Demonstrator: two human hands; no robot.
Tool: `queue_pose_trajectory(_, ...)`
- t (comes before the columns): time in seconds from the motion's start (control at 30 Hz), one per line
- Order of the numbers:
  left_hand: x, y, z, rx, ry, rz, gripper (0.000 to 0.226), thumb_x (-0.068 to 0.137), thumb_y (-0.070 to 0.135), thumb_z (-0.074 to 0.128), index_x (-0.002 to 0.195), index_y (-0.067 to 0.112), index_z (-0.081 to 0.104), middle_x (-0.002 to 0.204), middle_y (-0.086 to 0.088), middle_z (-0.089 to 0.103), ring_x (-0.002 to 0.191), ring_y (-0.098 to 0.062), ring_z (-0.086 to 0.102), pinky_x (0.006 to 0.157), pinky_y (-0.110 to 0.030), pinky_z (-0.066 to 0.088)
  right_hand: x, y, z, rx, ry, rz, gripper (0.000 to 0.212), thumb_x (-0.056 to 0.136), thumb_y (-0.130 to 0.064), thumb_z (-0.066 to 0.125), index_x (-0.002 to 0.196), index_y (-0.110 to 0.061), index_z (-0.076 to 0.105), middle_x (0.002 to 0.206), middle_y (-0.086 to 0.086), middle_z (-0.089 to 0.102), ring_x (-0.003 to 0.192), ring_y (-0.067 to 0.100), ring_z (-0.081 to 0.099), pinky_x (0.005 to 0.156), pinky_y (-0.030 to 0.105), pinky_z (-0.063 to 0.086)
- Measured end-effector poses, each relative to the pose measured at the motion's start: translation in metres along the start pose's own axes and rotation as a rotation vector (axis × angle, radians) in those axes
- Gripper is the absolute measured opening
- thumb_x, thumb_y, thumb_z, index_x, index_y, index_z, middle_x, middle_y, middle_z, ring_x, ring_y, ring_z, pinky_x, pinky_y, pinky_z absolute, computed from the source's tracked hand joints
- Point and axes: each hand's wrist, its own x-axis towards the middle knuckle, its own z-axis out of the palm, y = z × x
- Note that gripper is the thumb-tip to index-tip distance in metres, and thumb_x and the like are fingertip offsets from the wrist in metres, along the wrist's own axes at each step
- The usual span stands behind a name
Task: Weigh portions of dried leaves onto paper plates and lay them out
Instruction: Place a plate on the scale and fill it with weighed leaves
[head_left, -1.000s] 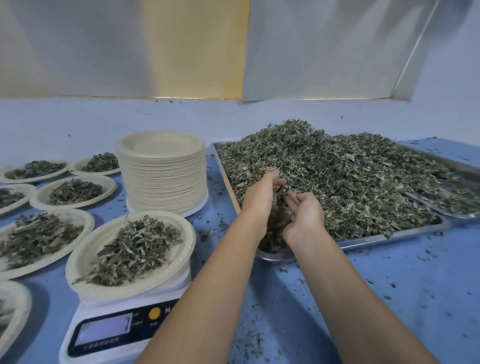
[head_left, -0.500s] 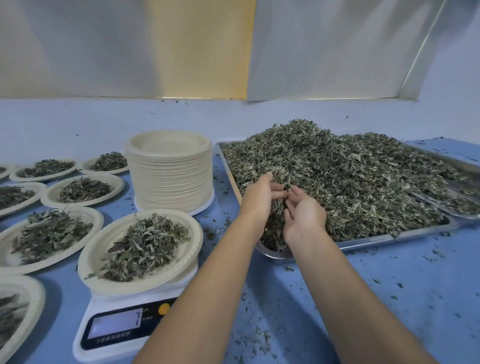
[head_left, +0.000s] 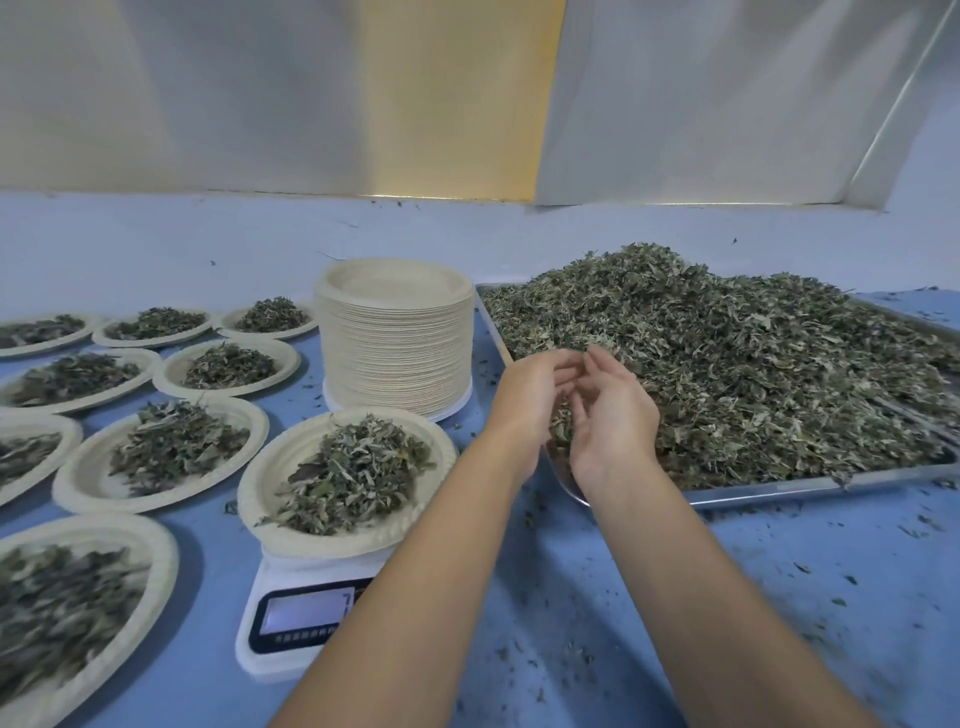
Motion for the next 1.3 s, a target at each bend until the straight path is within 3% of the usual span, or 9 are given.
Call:
queue_pose_trajectory(0.13,-0.007,0.01,-0.019,-0.045,0.012,0.03,0.028,0.097,0.008,0.041,0.115,-0.002,0.061,0.12,-0.016,0.062,0.107,-0.02,0.061,0.091,-0.024,0.048,-0.01,0.012,0.011,0.045,-0.046,0.017,0.033,0.096,0.007,0.035,0.119,0.001,0.058,0.097,0.007,0.062,0.097,0.016,0.062,0.1,0.028,0.046)
queue_pose_trajectory(0.27,-0.015,0.023,-0.047,-0.079,0.059,0.054,0.028,0.096,0.005,0.039,0.112,-0.006,0.059,0.12,-0.021,0.061,0.114,-0.026,0.058,0.095,-0.027,0.047,-0.023,0.027,0.028,0.091,-0.107,0.079,0.031,0.098,0.001,0.033,0.116,0.0,0.058,0.103,0.01,0.061,0.106,0.02,0.058,0.1,0.029,0.045)
queue_pose_trajectory(0.6,-0.039,0.052,-0.134,-0.215,0.224,0.17,0.029,0.099,0.008,0.03,0.09,0.002,0.057,0.081,-0.012,0.069,0.063,-0.02,0.07,0.059,-0.022,0.058,-0.056,0.06,0.062,-0.122,-0.257,-0.011,0.029,0.097,0.002,0.038,0.09,-0.007,0.064,0.088,0.007,0.071,0.073,0.014,0.07,0.07,0.021,0.058)
queue_pose_trajectory(0.7,-0.045,0.054,-0.155,-0.098,0.325,0.186,0.028,0.1,0.012,0.032,0.093,0.005,0.058,0.054,-0.003,0.066,0.032,-0.011,0.052,0.032,-0.015,0.038,-0.059,0.066,0.064,-0.206,-0.249,-0.063,0.031,0.096,0.003,0.036,0.088,-0.007,0.064,0.085,0.007,0.069,0.065,0.015,0.066,0.064,0.022,0.057)
queue_pose_trajectory(0.77,-0.046,0.053,-0.168,-0.001,0.388,0.198,0.029,0.1,0.016,0.036,0.096,0.007,0.063,0.041,0.001,0.053,0.024,-0.008,0.028,0.029,-0.013,0.021,-0.058,0.07,0.063,-0.287,-0.237,-0.109,0.033,0.094,0.006,0.036,0.088,-0.007,0.065,0.085,0.006,0.068,0.064,0.013,0.063,0.062,0.02,0.056)
queue_pose_trajectory(0.87,-0.046,0.049,-0.182,0.062,0.44,0.201,0.031,0.1,0.022,0.04,0.091,0.008,0.065,0.035,0.004,0.038,0.026,-0.008,0.02,0.031,-0.014,0.015,-0.056,0.075,0.059,-0.395,-0.241,-0.159,0.035,0.091,0.007,0.036,0.085,-0.01,0.066,0.085,0.006,0.068,0.066,0.013,0.062,0.06,0.019,0.055)
queue_pose_trajectory(1.07,-0.04,0.036,-0.198,0.275,0.582,0.168,0.033,0.094,0.025,0.043,0.073,0.014,0.067,0.041,0.004,0.028,0.035,-0.014,0.022,0.045,-0.024,0.02,-0.051,0.074,0.055,-0.458,-0.229,-0.173,0.035,0.089,0.007,0.039,0.08,-0.012,0.067,0.08,0.001,0.069,0.061,0.009,0.061,0.057,0.017,0.052)
queue_pose_trajectory(1.17,-0.038,0.031,-0.203,0.39,0.621,0.162,0.029,0.09,0.022,0.044,0.073,0.021,0.067,0.051,0.003,0.04,0.047,-0.016,0.035,0.056,-0.03,0.029,-0.048,0.073,0.05,-0.516,-0.209,-0.179,0.035,0.089,0.006,0.04,0.078,-0.014,0.067,0.081,-0.001,0.068,0.065,0.009,0.06,0.058,0.017,0.05)
queue_pose_trajectory(1.3,-0.034,0.025,-0.206,0.307,0.589,0.157,0.022,0.091,0.019,0.047,0.08,0.018,0.067,0.082,0.004,0.061,0.075,-0.013,0.051,0.073,-0.03,0.038,-0.043,0.078,0.045,-0.644,-0.19,-0.162,0.035,0.088,0.004,0.041,0.076,-0.017,0.067,0.084,-0.002,0.068,0.076,0.012,0.058,0.07,0.024,0.048)
